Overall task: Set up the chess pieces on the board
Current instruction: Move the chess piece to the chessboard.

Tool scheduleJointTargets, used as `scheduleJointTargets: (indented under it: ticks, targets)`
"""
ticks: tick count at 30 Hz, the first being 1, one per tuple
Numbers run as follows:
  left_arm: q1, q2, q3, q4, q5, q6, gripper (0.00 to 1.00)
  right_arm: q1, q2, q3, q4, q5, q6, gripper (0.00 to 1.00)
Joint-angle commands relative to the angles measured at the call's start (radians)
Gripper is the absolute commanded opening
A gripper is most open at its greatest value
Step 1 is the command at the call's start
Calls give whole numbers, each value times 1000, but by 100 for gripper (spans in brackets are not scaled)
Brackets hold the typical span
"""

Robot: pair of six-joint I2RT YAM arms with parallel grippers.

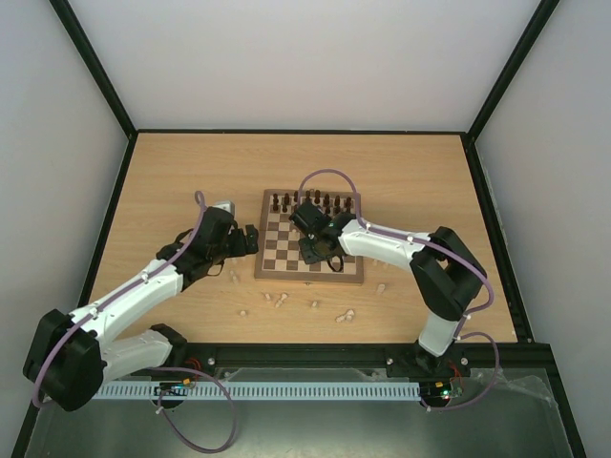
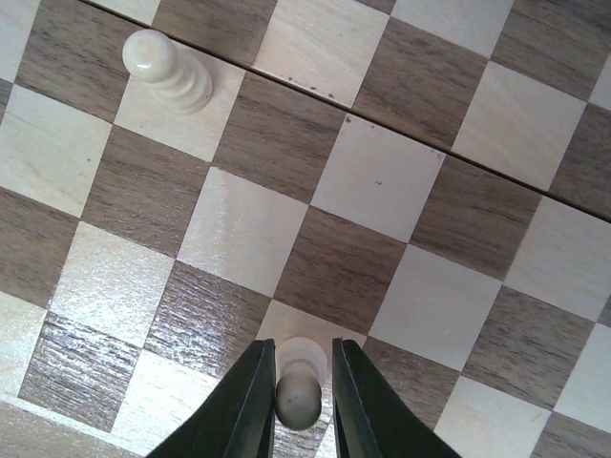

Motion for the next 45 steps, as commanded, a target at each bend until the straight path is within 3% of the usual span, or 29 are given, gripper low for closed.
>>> scheduleJointTargets:
  ticks: [1, 7, 12, 15, 20, 25, 30, 41, 45]
  targets:
    - [-5, 11, -6, 11, -11, -9, 99, 5, 26, 14, -64, 6, 10, 19]
    - [-6, 37, 5, 37, 24, -6, 99, 5, -12, 12, -58, -3, 10, 30]
    - [-29, 134, 68, 61, 44, 4, 99, 5, -159, -18, -38, 17, 18, 46]
    - [-57, 212, 111, 80, 43, 2, 98, 5, -244, -45, -34, 39, 27, 50]
    - [-104, 359, 204, 113, 41, 2, 81, 4, -339, -87, -49, 73, 41, 51]
    - [-144, 500, 300, 124, 30, 13, 54, 0, -393, -119, -68, 101, 48, 51]
    - [-168, 618, 380, 125, 16, 22, 40, -15, -440, -156, -68, 100, 52, 51]
    - [-186, 718, 449, 114, -16, 20, 31, -47, -489, -204, -66, 78, 49, 51]
    - [-192, 739, 460, 108, -25, 23, 23, -51, -493, -211, -60, 68, 49, 51]
